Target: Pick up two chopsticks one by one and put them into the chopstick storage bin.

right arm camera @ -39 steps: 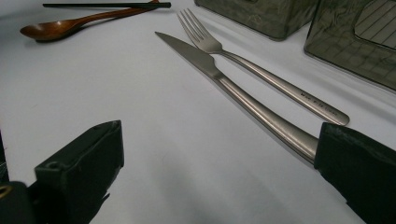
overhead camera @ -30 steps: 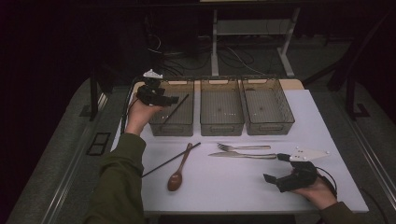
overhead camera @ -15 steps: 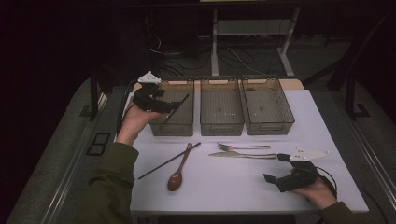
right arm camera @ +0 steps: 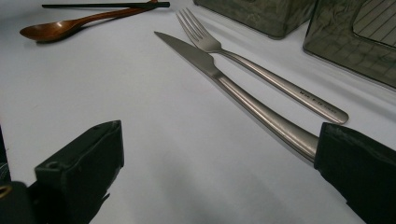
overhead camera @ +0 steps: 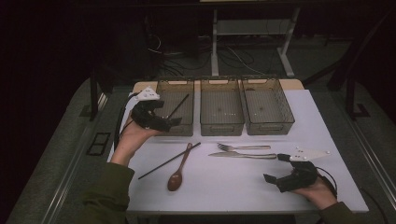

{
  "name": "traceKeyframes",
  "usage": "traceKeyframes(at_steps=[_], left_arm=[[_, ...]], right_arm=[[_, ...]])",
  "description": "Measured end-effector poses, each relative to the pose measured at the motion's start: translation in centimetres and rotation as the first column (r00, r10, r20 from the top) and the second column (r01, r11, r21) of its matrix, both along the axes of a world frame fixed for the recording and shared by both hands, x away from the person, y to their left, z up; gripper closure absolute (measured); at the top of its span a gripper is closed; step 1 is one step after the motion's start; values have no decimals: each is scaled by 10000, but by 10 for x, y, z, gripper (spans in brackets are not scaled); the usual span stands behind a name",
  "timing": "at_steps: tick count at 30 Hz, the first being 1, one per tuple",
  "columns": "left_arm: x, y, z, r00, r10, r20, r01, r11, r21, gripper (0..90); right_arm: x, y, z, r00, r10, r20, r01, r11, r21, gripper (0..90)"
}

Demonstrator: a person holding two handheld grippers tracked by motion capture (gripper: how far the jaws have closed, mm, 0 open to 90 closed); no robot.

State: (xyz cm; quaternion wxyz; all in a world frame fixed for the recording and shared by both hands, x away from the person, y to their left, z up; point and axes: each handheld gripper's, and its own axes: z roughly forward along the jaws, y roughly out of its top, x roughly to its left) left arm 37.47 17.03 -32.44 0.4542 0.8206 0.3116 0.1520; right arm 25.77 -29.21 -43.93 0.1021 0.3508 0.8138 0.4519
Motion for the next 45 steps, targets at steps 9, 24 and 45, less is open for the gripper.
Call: traceKeyframes(at_steps=[9,24,45], left_arm=[[-25,3,-18,9997,-209,118,212,9995,-236,0],[-57,10,-57,9992,-387,-60,385,9988,-316,74],[-57,22,-98,9864,-855,-1401,855,9963,-63,469]], right_arm=[[-1,0,2,9999,159,48,-159,9999,21,9],[1,-2,-4,9999,73,-113,-72,9999,104,9],[4,0,-6,10000,10,-25,-10,10000,40,9]])
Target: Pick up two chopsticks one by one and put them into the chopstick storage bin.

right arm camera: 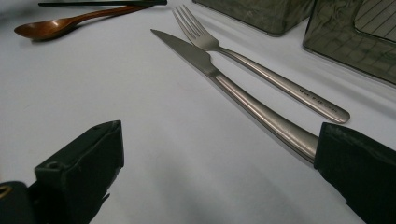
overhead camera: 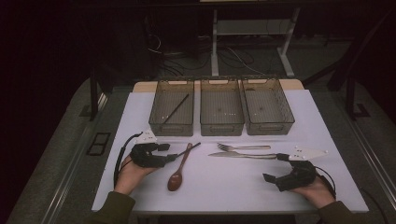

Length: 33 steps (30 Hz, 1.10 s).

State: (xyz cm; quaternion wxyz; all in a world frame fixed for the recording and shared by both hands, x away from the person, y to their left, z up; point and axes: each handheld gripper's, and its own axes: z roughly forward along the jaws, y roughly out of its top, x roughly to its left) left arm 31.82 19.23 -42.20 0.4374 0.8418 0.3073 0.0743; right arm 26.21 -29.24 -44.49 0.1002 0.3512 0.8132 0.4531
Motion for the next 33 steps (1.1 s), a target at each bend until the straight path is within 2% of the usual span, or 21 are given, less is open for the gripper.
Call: traceKeyframes(at_steps=[6,15,18,26,31,33], left_arm=[[1,2,-6,9990,-330,-306,339,9990,282,601],[4,0,-13,9966,-590,-580,634,9949,782,704],[4,-1,-15,9958,-677,-612,736,9924,986,728],[6,0,-17,9957,-655,-651,722,9916,1072,749],[7,-2,-23,9945,-650,-819,763,9867,1435,753],[8,-1,-23,9947,-650,-791,756,9872,1403,768]], right_arm=[[0,0,0,10000,31,22,-31,10000,-55,9],[0,0,0,10000,38,29,-38,10000,-83,9],[0,0,0,10000,46,23,-45,9999,-95,9],[0,1,0,10000,56,5,-56,9999,-88,9],[0,1,0,10000,80,-1,-80,9999,-90,9],[0,1,0,10000,75,-5,-76,9999,-95,9]])
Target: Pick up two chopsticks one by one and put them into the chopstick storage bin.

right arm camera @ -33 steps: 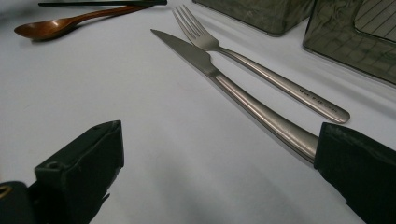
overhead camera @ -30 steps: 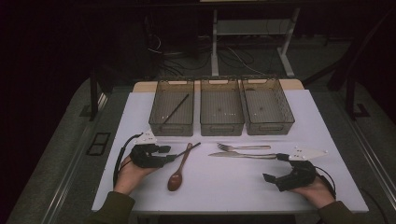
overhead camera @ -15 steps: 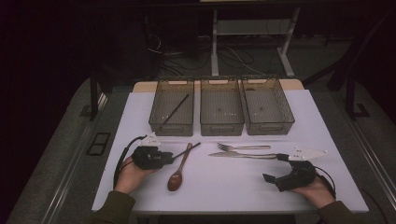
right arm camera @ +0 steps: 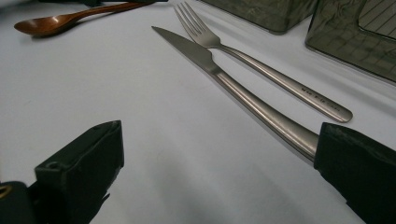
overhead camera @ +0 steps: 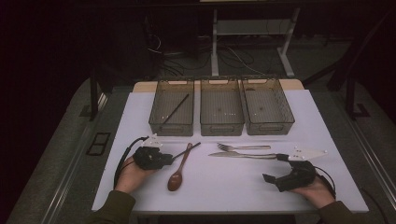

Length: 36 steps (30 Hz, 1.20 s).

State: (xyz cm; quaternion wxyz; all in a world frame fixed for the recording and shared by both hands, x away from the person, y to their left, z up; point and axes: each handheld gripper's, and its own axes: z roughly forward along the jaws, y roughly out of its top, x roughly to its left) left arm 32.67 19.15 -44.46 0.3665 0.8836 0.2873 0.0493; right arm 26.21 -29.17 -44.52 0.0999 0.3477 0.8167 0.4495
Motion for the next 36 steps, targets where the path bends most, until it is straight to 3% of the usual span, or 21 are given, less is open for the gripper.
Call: traceKeyframes(at_steps=[10,21,36], left_arm=[[-1,0,-1,9996,50,266,-55,9998,181,834],[-1,0,2,9995,200,228,-207,9994,272,847],[-4,-2,23,9979,631,153,-631,9980,-8,847]], right_arm=[[0,0,0,10000,-2,3,2,10000,2,9],[0,0,1,10000,-13,3,13,10000,11,9],[0,0,1,10000,0,13,0,10000,14,9]])
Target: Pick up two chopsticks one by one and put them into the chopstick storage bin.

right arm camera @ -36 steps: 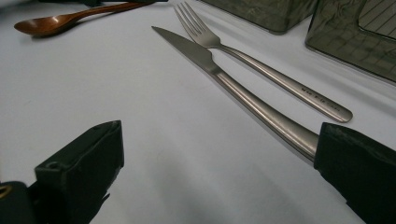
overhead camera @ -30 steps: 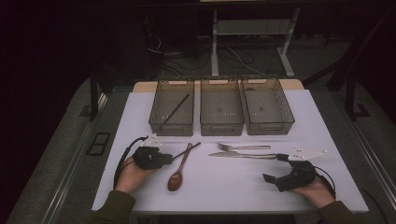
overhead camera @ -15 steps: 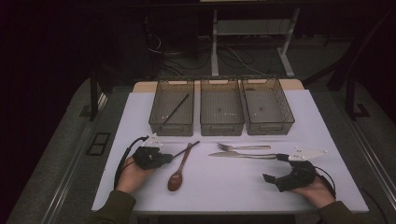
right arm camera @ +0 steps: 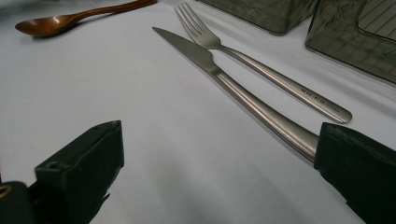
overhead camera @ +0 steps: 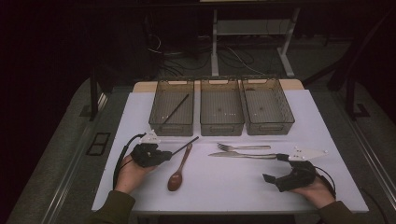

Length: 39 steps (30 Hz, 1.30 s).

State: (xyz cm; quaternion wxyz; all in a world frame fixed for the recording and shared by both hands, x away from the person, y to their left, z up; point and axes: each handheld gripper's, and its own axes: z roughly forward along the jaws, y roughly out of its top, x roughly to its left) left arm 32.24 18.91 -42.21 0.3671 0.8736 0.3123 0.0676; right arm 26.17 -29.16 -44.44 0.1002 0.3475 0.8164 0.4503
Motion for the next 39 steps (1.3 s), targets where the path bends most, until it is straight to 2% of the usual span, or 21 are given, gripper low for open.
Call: traceKeyframes(at_steps=[13,25,28,39], left_arm=[[-1,-3,17,9997,208,85,-207,9996,-206,847],[5,-5,33,9974,686,208,-672,9959,-602,847],[7,-5,37,9965,806,229,-787,9941,-748,847],[26,-9,54,9923,1202,313,-1175,9901,-766,847]], right_arm=[[0,1,0,10000,32,30,-32,10000,-4,9],[0,1,0,10000,28,-26,-28,10000,-44,9],[1,0,-1,10000,15,-30,-15,10000,-43,9],[0,1,0,10000,8,-51,-8,10000,-3,9]])
